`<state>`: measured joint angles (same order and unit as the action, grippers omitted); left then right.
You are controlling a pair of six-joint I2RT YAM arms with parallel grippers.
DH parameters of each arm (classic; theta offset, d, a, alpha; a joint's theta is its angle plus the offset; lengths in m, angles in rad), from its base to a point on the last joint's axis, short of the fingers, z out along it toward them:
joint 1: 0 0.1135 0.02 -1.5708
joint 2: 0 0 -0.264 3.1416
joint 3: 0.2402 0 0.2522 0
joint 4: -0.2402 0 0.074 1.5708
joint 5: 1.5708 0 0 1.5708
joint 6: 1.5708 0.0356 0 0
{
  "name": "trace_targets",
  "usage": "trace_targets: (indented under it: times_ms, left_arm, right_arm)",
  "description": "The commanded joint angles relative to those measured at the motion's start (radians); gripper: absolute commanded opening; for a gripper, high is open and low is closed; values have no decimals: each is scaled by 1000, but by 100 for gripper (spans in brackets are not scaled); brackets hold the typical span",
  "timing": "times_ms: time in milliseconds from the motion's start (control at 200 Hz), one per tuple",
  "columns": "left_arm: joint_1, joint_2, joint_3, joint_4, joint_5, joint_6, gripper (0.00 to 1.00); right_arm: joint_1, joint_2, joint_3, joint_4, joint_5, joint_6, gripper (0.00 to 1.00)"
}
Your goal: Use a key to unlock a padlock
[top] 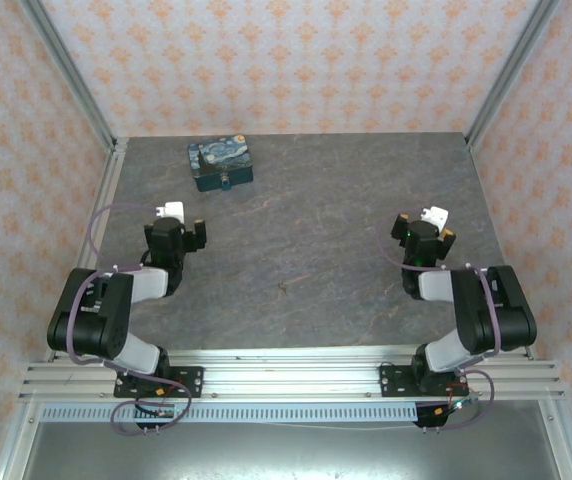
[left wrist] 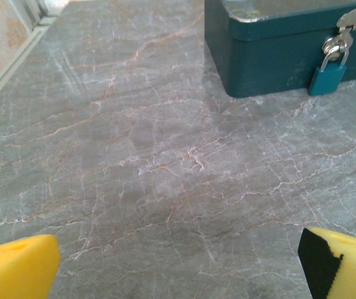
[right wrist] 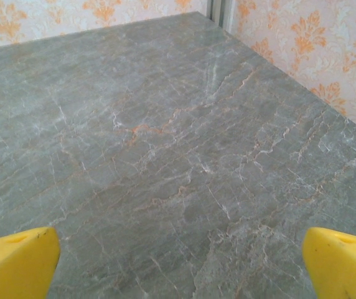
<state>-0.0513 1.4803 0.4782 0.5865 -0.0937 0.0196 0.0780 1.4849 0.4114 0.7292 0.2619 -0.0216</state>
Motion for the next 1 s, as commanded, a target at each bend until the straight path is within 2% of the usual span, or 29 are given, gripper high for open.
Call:
trace_targets:
  times_ms: [0, 70, 135, 205, 345, 525, 721, 846, 996]
  left_arm:
    - [6, -87, 152, -280, -36, -46, 100]
    - [10, -118, 235, -418, -49, -133, 100]
    - [11, -123, 335, -554, -22, -207, 100]
    - [12, -94, 459, -688, 8, -283, 100]
    - [14, 66, 760, -935, 69, -398, 98]
    - [17, 300, 1066, -1079, 73, -467, 97]
    - [51, 592, 1410, -1210, 83, -489, 97]
    - [78, 777, 1663, -1303, 110, -507, 97]
    - [109, 972, 1943, -1372, 190, -520, 96]
  right_arm:
    - [9, -114, 137, -293, 0, 4, 100]
    - [9, -136, 264, -508, 23, 99, 100]
    - [12, -106, 390, -658, -82, 145, 93]
    - [34, -24, 561, -825, -188, 177, 88]
    - [151, 210, 945, -1096, -204, 215, 87]
    - [271, 514, 1379, -1237, -318, 292, 86]
    - [335, 790, 1788, -1394, -371, 322, 85]
    - [350, 884, 1905, -1447, -391, 331, 85]
    - [350, 906, 1892, -1436, -413, 339, 85]
